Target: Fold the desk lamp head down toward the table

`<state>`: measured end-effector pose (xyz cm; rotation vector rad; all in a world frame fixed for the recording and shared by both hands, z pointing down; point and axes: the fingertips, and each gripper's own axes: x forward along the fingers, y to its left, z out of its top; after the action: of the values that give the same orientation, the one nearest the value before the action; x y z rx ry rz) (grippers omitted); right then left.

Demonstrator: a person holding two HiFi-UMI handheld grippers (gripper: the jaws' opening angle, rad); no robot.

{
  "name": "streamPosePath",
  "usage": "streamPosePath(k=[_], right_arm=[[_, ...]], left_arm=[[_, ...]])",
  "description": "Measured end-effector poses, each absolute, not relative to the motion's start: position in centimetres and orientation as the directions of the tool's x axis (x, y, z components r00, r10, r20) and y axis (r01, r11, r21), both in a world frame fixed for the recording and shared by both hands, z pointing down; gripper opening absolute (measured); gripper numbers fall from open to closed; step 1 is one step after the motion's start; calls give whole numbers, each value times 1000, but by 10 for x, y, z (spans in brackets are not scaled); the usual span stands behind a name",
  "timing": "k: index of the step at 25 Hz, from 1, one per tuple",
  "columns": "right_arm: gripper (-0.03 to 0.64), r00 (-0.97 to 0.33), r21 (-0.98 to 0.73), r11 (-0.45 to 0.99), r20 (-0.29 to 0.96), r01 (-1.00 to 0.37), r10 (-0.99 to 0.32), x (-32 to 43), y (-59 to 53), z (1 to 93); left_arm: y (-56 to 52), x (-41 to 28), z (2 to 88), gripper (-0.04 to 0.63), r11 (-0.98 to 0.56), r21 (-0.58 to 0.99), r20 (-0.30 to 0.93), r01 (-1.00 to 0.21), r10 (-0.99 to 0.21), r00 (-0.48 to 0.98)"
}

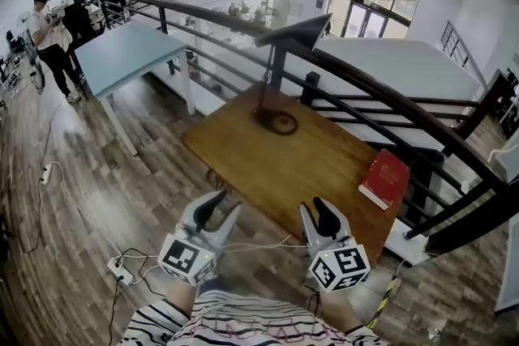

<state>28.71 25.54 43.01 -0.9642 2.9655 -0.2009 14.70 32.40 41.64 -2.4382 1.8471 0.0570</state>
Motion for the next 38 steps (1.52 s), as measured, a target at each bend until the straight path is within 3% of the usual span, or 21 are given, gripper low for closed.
streamPosePath(k=[3, 7, 22, 38], right_arm=[[182, -809, -135, 800, 24, -584, -587, 264, 243, 429], [190, -800, -140, 790, 33, -597, -599, 231, 225, 427], [235, -671, -151, 662, 12, -734, -741, 113, 165, 415], [261, -588, -144, 578, 43, -803, -807, 86, 115, 415]], left_arm=[[312, 126, 420, 168, -277, -27, -73, -961, -958, 278], [293, 92, 420, 208, -292, -21, -59, -956, -954, 292], [214, -41, 418, 252, -447, -11, -34, -894, -894, 447], [140, -78, 425, 264, -530, 34, -19, -848, -848, 529]])
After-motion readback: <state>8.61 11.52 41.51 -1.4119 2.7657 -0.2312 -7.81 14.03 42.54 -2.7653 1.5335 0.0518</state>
